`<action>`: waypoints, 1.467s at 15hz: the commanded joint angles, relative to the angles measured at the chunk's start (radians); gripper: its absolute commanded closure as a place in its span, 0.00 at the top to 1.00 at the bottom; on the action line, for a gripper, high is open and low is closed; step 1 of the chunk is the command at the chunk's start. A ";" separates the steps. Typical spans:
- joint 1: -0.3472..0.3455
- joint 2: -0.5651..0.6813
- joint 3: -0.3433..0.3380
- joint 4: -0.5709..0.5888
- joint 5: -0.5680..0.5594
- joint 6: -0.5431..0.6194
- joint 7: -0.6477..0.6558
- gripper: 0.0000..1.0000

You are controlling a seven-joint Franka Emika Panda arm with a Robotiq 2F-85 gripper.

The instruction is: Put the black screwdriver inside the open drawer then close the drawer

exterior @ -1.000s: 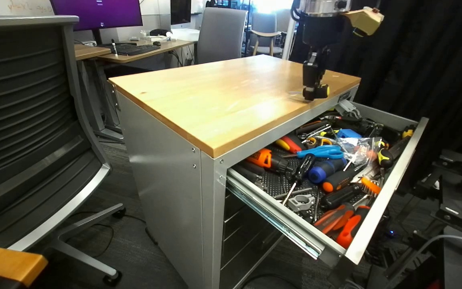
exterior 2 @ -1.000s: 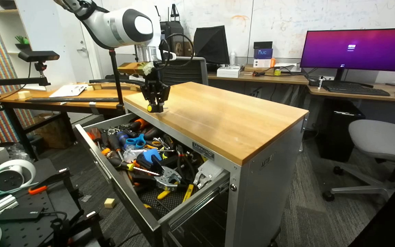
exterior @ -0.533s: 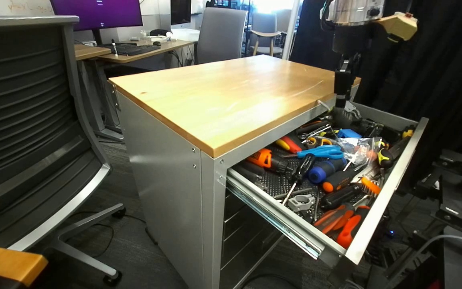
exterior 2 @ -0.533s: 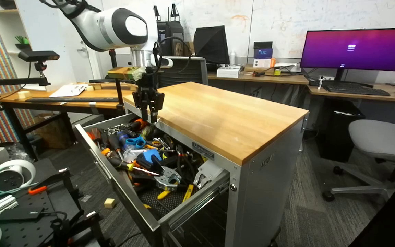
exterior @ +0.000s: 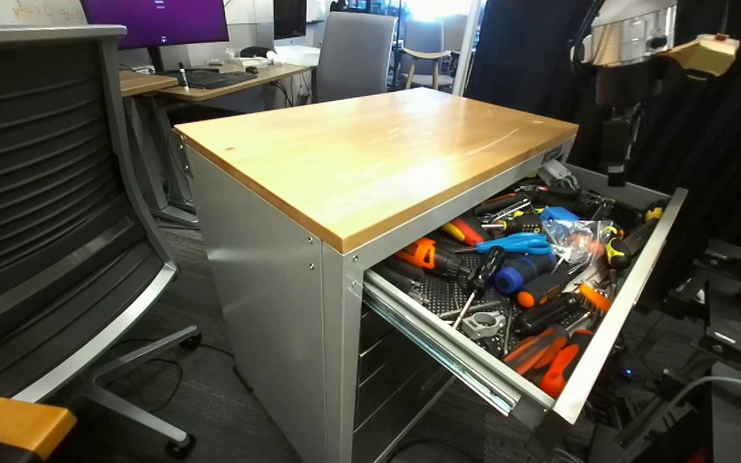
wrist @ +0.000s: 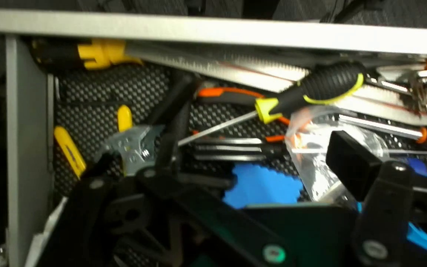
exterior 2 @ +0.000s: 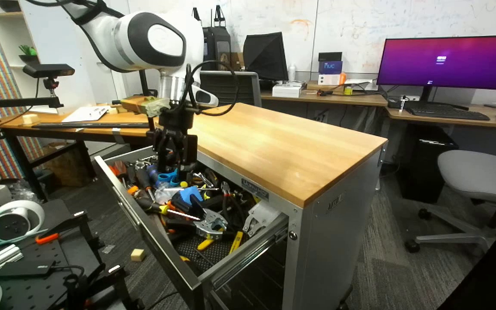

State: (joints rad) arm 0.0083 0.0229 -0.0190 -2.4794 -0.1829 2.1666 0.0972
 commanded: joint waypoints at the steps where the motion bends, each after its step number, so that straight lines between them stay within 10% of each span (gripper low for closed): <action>1: -0.044 -0.063 -0.031 -0.087 0.050 -0.096 -0.063 1.00; 2: -0.053 -0.047 -0.037 -0.095 0.052 -0.132 -0.087 0.75; 13: -0.069 0.090 -0.055 -0.133 -0.080 0.030 0.022 0.01; 22: -0.043 0.090 -0.050 -0.123 -0.173 0.227 0.153 0.01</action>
State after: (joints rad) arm -0.0541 0.1144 -0.0685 -2.6077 -0.3140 2.2900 0.2000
